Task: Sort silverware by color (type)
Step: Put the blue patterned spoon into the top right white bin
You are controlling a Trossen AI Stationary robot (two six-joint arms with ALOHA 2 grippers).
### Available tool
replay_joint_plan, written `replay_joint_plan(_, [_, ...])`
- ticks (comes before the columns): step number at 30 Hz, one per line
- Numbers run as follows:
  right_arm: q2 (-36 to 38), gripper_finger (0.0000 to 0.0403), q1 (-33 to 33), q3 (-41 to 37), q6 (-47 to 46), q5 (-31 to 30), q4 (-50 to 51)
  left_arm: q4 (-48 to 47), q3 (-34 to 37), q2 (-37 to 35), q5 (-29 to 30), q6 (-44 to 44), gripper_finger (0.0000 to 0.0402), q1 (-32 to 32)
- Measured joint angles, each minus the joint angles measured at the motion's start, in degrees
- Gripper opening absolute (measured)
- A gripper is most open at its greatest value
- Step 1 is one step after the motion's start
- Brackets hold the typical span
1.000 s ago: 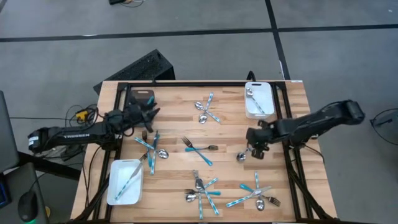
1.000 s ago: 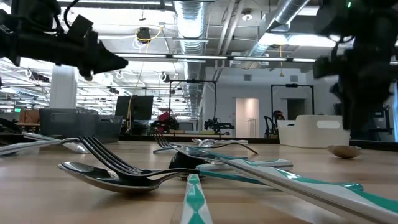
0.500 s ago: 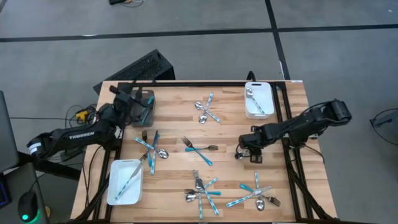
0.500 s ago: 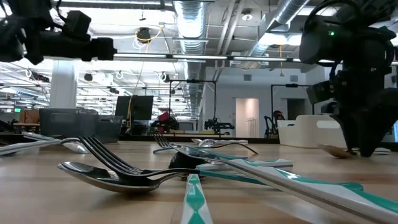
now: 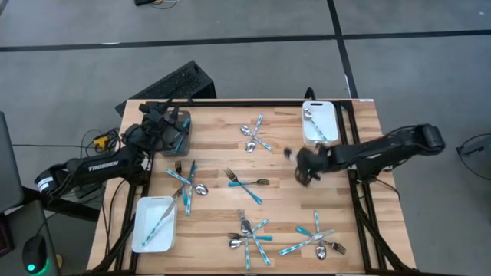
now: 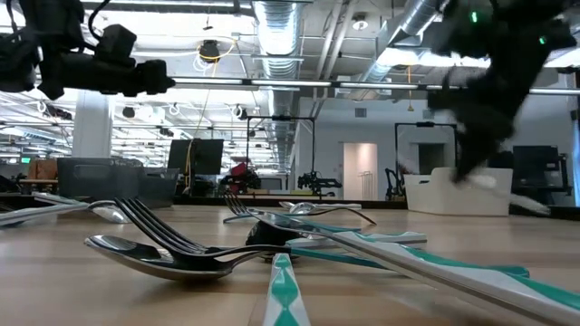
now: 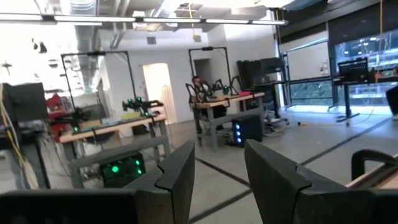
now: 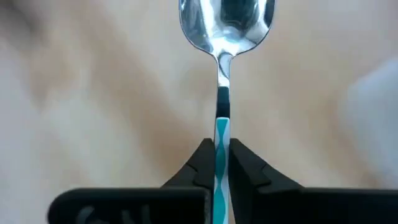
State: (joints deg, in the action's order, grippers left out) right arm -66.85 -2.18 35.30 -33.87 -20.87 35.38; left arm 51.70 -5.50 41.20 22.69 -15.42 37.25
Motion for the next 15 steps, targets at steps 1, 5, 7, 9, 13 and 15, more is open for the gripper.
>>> replay_joint_plan(1, [2.73,0.0042,1.95,0.57,0.26,-2.08,0.01,0.01,0.00,-0.07,0.04,-0.84,0.0132,0.13])
replay_joint_plan(5, [12.61,0.0042,12.66,2.30,3.42,-10.61,-0.15,-0.35,0.00,0.50,-0.02,-3.30,0.0132,1.17])
replay_joint_plan(7, [16.33,0.0042,18.73,2.30,5.67,-13.65,0.35,-0.62,0.00,1.27,-0.05,-3.43,0.0132,2.03])
replay_joint_plan(9, [18.39,0.0044,24.19,2.26,8.97,-15.03,-1.45,-0.66,0.00,1.84,0.03,-3.39,0.0132,2.90])
replay_joint_plan(13, [18.76,0.0055,31.49,2.26,16.72,-15.38,-8.90,-1.02,0.00,2.23,0.07,-1.05,0.0132,3.52])
replay_joint_plan(15, [17.54,0.0057,33.72,2.27,20.59,-15.40,-12.37,-1.52,0.00,2.12,0.01,0.36,0.0132,3.24])
